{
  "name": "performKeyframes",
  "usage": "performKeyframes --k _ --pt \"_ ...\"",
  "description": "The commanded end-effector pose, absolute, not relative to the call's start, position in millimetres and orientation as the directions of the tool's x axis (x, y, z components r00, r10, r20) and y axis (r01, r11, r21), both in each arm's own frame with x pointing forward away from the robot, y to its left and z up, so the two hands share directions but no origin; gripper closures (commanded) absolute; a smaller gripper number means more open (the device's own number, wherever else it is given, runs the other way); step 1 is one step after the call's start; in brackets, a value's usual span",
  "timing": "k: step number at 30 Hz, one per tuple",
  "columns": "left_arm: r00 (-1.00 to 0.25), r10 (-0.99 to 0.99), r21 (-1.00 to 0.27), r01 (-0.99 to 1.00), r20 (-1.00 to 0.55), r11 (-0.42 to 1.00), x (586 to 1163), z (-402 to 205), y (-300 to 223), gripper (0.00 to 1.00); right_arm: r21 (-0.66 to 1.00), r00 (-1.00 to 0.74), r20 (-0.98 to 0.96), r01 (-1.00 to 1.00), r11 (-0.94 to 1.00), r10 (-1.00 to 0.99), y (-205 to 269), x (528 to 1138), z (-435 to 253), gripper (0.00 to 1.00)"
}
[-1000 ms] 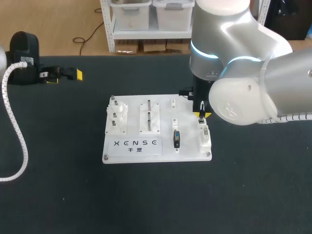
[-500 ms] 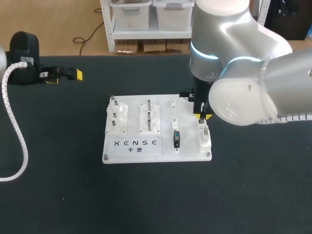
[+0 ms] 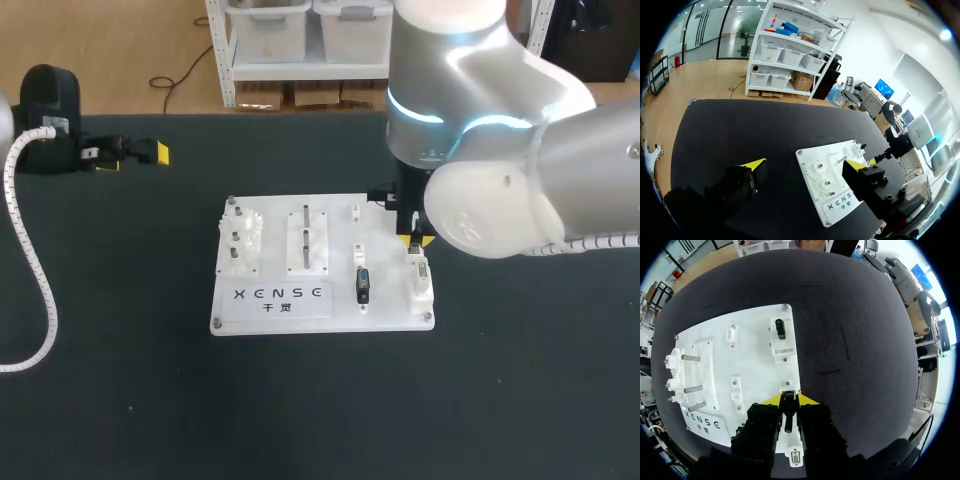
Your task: Insert the USB connector, Ethernet cable, and multi-pin plug into their matching sockets one by one.
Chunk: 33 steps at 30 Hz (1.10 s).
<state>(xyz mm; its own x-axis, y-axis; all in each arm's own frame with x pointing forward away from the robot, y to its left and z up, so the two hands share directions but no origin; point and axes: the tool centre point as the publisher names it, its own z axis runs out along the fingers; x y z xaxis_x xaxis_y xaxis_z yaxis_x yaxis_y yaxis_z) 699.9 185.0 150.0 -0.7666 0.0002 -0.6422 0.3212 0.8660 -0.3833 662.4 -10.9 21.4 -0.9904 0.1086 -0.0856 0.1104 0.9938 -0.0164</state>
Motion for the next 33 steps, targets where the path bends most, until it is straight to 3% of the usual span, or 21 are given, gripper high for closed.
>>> performKeyframes --k 1,33 --pt "-0.767 0.000 -0.383 0.321 -0.642 0.866 699.9 150.0 185.0 0.00 -0.023 -0.990 -0.084 0.115 0.993 0.113 -12.4 663.3 10.1 1.00" --pt "-0.767 0.000 -0.383 0.321 -0.642 0.866 699.9 150.0 185.0 0.00 -0.010 -0.987 -0.132 0.092 0.996 0.090 -9.7 667.1 19.2 1.00"
